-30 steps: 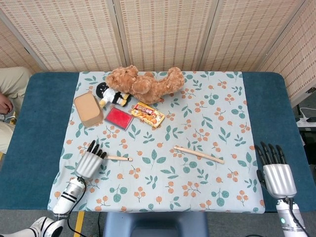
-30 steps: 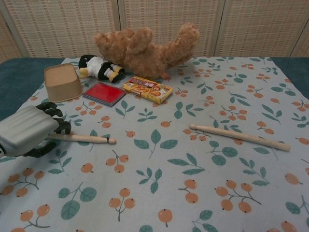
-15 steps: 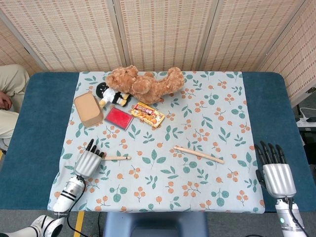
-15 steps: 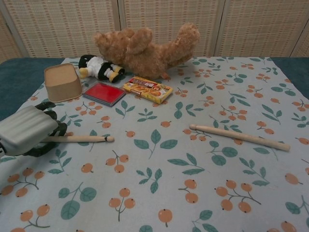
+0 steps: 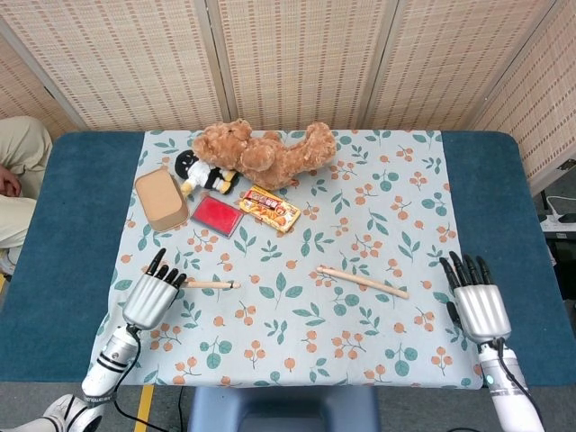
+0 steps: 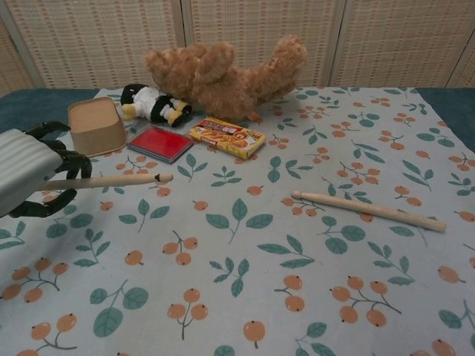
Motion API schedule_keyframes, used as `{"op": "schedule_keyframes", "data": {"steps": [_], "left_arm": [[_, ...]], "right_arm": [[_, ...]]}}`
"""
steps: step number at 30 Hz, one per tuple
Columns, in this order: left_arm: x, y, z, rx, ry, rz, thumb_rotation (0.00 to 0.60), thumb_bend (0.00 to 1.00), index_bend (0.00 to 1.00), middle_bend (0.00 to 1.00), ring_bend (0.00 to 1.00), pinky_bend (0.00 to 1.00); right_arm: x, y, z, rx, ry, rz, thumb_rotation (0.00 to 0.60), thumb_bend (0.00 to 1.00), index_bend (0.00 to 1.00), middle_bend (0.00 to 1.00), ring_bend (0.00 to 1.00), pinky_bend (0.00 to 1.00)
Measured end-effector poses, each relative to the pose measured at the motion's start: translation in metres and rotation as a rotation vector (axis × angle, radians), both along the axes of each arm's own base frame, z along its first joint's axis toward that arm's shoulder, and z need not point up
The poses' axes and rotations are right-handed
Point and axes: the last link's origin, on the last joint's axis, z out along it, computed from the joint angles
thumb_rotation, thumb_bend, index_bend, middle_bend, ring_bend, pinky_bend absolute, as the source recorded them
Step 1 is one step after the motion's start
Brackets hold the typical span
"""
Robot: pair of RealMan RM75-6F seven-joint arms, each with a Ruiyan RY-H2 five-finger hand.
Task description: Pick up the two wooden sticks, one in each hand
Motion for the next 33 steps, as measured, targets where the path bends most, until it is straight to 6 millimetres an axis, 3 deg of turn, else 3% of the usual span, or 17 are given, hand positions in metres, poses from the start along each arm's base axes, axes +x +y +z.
{"op": "schedule_keyframes", "data": {"steps": [7, 16, 25, 33], "left_arm": [[-0.008, -0.019, 0.023, 0.023, -0.080, 0.002, 0.600, 0.48, 0.81, 0.84, 0.46, 0.17], [-0.023, -0.014, 0.033, 0.025, -0.095, 0.046, 0.600, 0.48, 0.81, 0.84, 0.46, 0.17], [-0.032, -0.005, 0.036, 0.048, -0.084, 0.082, 0.600, 0.48, 0.81, 0.84, 0.46, 0.17], [-0.033, -0.004, 0.035, 0.050, -0.076, 0.081, 0.600, 0.48, 0.81, 0.84, 0.47, 0.17]], "right_arm": [[0.028, -0.030, -0.046, 0.109, 0.012, 0.019, 0.600, 0.35, 0.03, 0.07, 0.00, 0.00], [0.054, -0.048, -0.097, 0.169, 0.092, 0.007, 0.600, 0.35, 0.16, 0.20, 0.00, 0.00], [0.052, -0.048, -0.117, 0.186, 0.140, -0.016, 0.600, 0.35, 0.29, 0.29, 0.04, 0.00], [0.051, -0.048, -0.122, 0.188, 0.177, -0.029, 0.600, 0.35, 0.35, 0.34, 0.10, 0.00]]}}
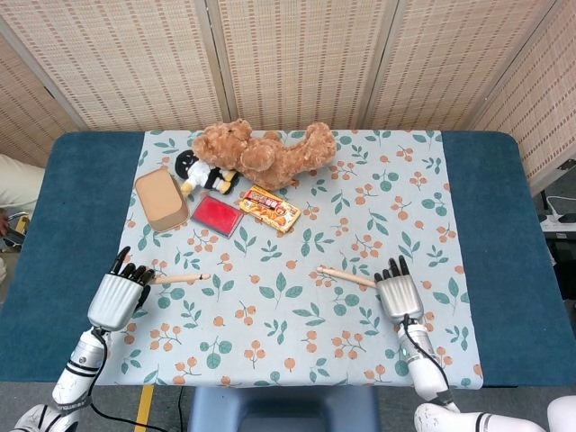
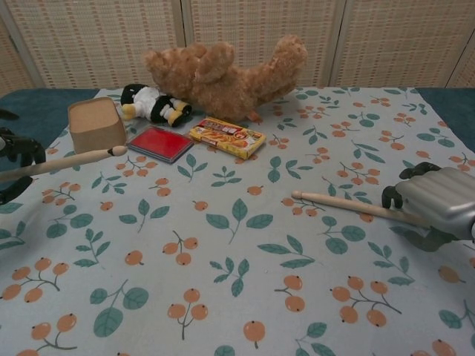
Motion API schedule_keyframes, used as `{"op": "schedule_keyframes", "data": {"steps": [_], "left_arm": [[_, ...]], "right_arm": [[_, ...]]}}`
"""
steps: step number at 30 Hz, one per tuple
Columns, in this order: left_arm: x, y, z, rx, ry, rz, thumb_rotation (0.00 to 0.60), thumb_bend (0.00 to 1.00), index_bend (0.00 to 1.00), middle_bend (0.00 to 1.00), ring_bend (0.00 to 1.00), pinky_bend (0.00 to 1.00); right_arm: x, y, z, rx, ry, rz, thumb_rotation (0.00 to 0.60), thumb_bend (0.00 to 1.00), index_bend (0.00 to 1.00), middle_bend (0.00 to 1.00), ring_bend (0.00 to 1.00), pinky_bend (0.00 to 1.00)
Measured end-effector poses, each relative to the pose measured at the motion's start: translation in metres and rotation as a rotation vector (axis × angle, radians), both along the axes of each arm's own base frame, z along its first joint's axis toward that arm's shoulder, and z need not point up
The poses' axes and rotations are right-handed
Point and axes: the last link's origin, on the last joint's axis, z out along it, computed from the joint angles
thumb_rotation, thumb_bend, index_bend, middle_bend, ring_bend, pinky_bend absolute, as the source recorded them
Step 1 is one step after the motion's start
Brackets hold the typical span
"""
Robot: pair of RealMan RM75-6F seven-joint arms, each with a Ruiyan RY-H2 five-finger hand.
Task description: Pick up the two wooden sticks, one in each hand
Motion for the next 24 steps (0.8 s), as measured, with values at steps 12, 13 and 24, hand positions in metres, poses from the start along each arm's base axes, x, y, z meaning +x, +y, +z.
{"op": "schedule_keyframes", "data": {"steps": [12, 13, 24], "left_arm": [[-0.0020, -0.0009, -0.0044, 0.006, 0.016, -0.010, 0.600, 0.50, 0.82, 0.85, 0.48, 0.18], [-0.0023, -0.0013, -0.0047, 0.007, 0.017, -0.010, 0.600, 0.50, 0.82, 0.85, 0.48, 0.18], [-0.0027, -0.0031, -0.0026, 0.009, 0.020, -0.018, 0.600, 0.50, 0.82, 0.85, 0.48, 0.18]], "right_arm": [[0.0078, -0.0017, 0.0028, -0.029, 0.034, 0.037, 0.600, 0.35, 0.48, 0.42, 0.19, 0.01], [0.0081, -0.0017, 0.0025, -0.028, 0.043, 0.039, 0.600, 0.35, 0.48, 0.42, 0.19, 0.01], [0.0091, 0.0020, 0.0005, -0.006, 0.090, 0.031, 0.600, 0.35, 0.44, 0.42, 0.20, 0.02]]}}
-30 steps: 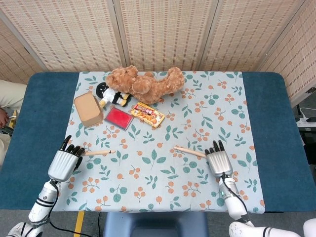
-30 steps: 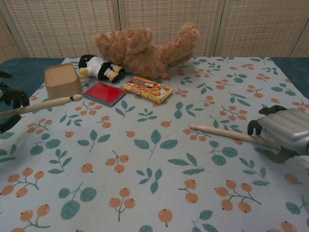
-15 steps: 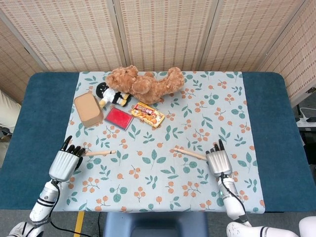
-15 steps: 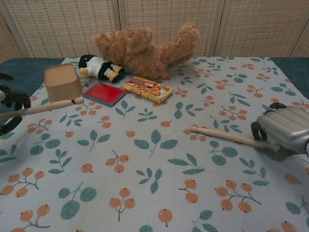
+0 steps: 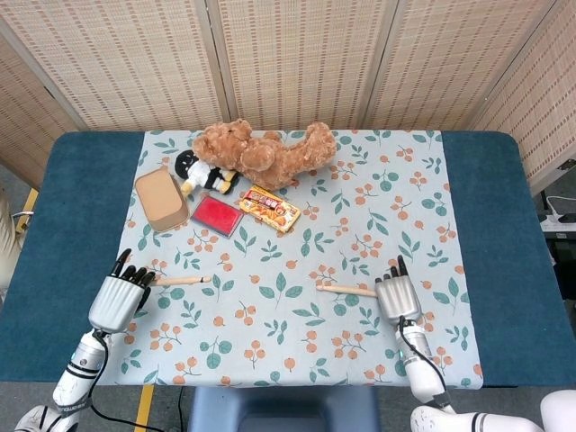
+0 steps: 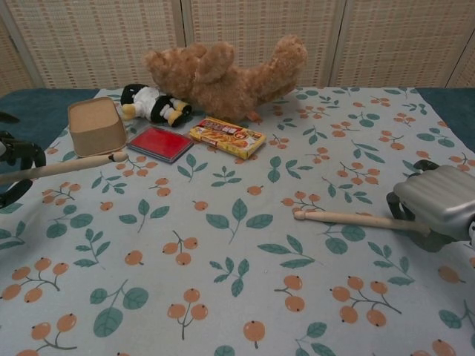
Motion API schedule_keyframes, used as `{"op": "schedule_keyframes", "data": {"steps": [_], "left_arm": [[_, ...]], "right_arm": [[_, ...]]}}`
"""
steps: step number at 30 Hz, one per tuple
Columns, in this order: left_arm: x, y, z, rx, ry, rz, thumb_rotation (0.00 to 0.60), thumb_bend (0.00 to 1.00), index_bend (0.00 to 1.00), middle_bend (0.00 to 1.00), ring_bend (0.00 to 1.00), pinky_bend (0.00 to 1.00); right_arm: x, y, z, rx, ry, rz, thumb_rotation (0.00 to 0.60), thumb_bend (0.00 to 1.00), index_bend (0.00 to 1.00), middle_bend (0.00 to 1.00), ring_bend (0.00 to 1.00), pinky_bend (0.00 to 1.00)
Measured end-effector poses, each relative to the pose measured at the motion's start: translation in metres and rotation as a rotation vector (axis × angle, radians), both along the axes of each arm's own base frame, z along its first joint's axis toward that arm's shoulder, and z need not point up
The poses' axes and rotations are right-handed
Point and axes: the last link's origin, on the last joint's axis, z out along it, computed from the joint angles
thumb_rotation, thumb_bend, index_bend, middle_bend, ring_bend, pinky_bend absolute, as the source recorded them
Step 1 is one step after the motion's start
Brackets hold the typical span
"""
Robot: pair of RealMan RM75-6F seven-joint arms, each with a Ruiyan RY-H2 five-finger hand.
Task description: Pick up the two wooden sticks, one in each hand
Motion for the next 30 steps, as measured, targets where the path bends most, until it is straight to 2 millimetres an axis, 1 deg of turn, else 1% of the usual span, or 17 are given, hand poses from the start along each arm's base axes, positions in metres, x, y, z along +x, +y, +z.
{"op": "schedule_keyframes", "data": {"steps": [3, 4, 6, 8, 9, 10, 16, 18, 21, 23, 26, 30], "left_arm": [[-0.0001, 0.0004, 0.0002, 0.000, 0.002, 0.002, 0.600, 0.50, 0.82, 0.85, 0.48, 0.18], [-0.0003, 0.0005, 0.0001, -0.001, 0.002, 0.003, 0.600, 0.50, 0.82, 0.85, 0.48, 0.18], [-0.0012, 0.0008, -0.0002, -0.003, 0.003, 0.010, 0.600, 0.50, 0.82, 0.85, 0.48, 0.18], [-0.0023, 0.0010, -0.0012, -0.006, 0.006, 0.019, 0.600, 0.50, 0.82, 0.85, 0.48, 0.18], [-0.0027, 0.0010, -0.0016, -0.008, 0.009, 0.021, 0.600, 0.50, 0.82, 0.85, 0.49, 0.18], [-0.0029, 0.0010, -0.0019, -0.008, 0.013, 0.022, 0.600, 0.50, 0.82, 0.86, 0.49, 0.18], [-0.0034, 0.0004, -0.0026, -0.006, 0.025, 0.024, 0.600, 0.50, 0.82, 0.85, 0.49, 0.18], [-0.0033, 0.0004, -0.0023, -0.005, 0.026, 0.024, 0.600, 0.50, 0.82, 0.86, 0.49, 0.18], [-0.0030, 0.0011, -0.0014, -0.001, 0.026, 0.027, 0.600, 0.51, 0.83, 0.86, 0.49, 0.18], [-0.0031, 0.0022, -0.0006, -0.001, 0.024, 0.032, 0.600, 0.54, 0.83, 0.86, 0.49, 0.18], [-0.0027, 0.0050, 0.0007, -0.001, 0.020, 0.044, 0.600, 0.57, 0.83, 0.86, 0.50, 0.18], [0.0023, 0.0088, 0.0004, -0.009, -0.001, 0.054, 0.600, 0.57, 0.83, 0.86, 0.50, 0.18]], "right_arm": [[0.0011, -0.0003, 0.0004, -0.004, -0.001, 0.006, 0.600, 0.35, 0.48, 0.43, 0.24, 0.05], [0.0013, -0.0005, 0.0003, -0.006, 0.001, 0.009, 0.600, 0.35, 0.52, 0.45, 0.29, 0.07], [0.0011, -0.0006, -0.0004, -0.004, 0.005, 0.012, 0.600, 0.35, 0.62, 0.53, 0.39, 0.15], [0.0004, -0.0010, -0.0008, -0.005, 0.019, 0.013, 0.600, 0.35, 0.73, 0.63, 0.52, 0.26], [-0.0001, -0.0009, -0.0012, -0.003, 0.026, 0.009, 0.600, 0.35, 0.75, 0.65, 0.54, 0.28], [-0.0009, -0.0007, -0.0018, 0.000, 0.035, 0.004, 0.600, 0.35, 0.76, 0.65, 0.55, 0.29], [-0.0005, 0.0010, -0.0035, 0.006, 0.047, 0.015, 0.600, 0.35, 0.76, 0.66, 0.55, 0.29], [-0.0006, 0.0014, -0.0034, 0.007, 0.047, 0.017, 0.600, 0.35, 0.79, 0.68, 0.58, 0.29], [-0.0001, 0.0013, -0.0031, 0.003, 0.041, 0.028, 0.600, 0.36, 0.93, 0.80, 0.68, 0.33], [0.0002, 0.0012, -0.0026, -0.001, 0.027, 0.039, 0.600, 0.37, 0.99, 0.86, 0.72, 0.34], [0.0002, 0.0016, -0.0009, -0.010, -0.005, 0.060, 0.600, 0.38, 1.00, 0.88, 0.74, 0.34], [-0.0009, 0.0020, 0.0041, -0.023, -0.064, 0.084, 0.600, 0.39, 1.00, 0.88, 0.74, 0.34]]}}
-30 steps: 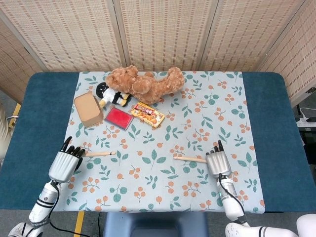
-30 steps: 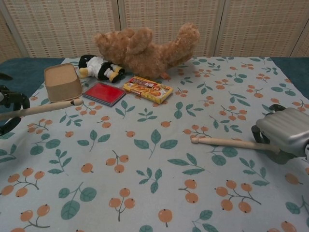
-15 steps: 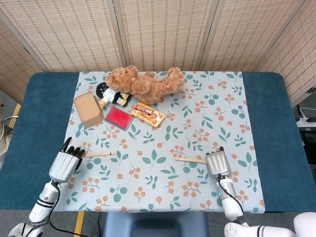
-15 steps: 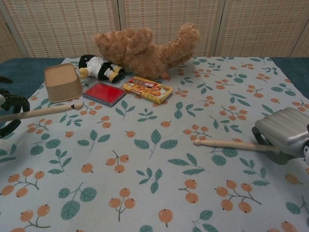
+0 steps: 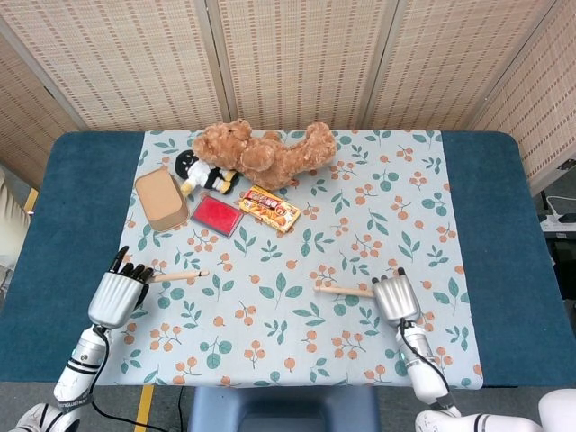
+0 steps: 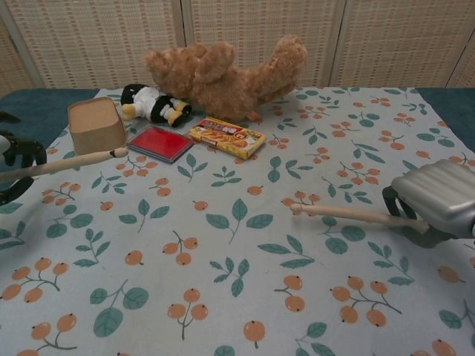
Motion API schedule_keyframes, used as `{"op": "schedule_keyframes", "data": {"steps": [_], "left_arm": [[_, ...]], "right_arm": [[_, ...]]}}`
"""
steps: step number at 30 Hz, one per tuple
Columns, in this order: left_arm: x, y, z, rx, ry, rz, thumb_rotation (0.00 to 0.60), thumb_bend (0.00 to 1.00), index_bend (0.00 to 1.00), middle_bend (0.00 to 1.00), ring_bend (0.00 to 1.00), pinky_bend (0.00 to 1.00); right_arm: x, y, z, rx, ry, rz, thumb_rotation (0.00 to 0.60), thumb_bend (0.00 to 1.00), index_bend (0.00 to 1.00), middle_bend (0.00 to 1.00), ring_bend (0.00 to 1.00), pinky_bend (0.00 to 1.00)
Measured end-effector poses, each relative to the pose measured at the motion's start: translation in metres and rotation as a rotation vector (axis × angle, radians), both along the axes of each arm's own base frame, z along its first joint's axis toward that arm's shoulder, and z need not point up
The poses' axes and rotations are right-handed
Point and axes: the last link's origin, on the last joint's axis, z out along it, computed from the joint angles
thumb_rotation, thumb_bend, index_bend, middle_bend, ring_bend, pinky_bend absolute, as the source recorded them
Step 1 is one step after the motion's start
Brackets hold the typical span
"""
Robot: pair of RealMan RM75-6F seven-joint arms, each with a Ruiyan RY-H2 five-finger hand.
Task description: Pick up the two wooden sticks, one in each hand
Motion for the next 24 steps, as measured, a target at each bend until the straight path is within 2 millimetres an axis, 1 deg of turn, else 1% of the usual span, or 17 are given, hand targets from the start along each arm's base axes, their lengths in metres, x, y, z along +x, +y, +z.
{"op": "schedule_keyframes", "data": {"steps": [5, 9, 12, 15, 19, 24], "left_arm": [[0.011, 0.007, -0.001, -0.019, -0.041, 0.020, 0.600, 0.57, 0.83, 0.87, 0.50, 0.18], [0.020, 0.016, 0.000, -0.033, -0.064, 0.054, 0.600, 0.57, 0.83, 0.87, 0.51, 0.18], [0.032, 0.020, -0.001, -0.045, -0.088, 0.063, 0.600, 0.57, 0.83, 0.87, 0.51, 0.18], [0.048, 0.022, -0.003, -0.066, -0.122, 0.064, 0.600, 0.57, 0.83, 0.87, 0.51, 0.18], [0.072, 0.022, -0.008, -0.099, -0.167, 0.071, 0.600, 0.57, 0.83, 0.87, 0.52, 0.18], [0.099, 0.020, -0.012, -0.148, -0.212, 0.101, 0.600, 0.58, 0.83, 0.87, 0.52, 0.19]], "right_arm": [[0.003, 0.000, 0.012, -0.011, -0.107, 0.037, 0.600, 0.39, 1.00, 0.88, 0.74, 0.35], [0.014, 0.000, 0.023, -0.016, -0.211, 0.080, 0.600, 0.39, 1.00, 0.88, 0.74, 0.35], [0.028, -0.001, 0.028, -0.007, -0.295, 0.126, 0.600, 0.39, 1.00, 0.88, 0.74, 0.35], [0.050, -0.003, 0.028, 0.015, -0.366, 0.184, 0.600, 0.39, 1.00, 0.88, 0.74, 0.35], [0.078, -0.009, 0.020, 0.049, -0.424, 0.234, 0.600, 0.39, 1.00, 0.88, 0.74, 0.35], [0.104, -0.014, 0.007, 0.094, -0.456, 0.268, 0.600, 0.39, 1.00, 0.88, 0.74, 0.36]]}}
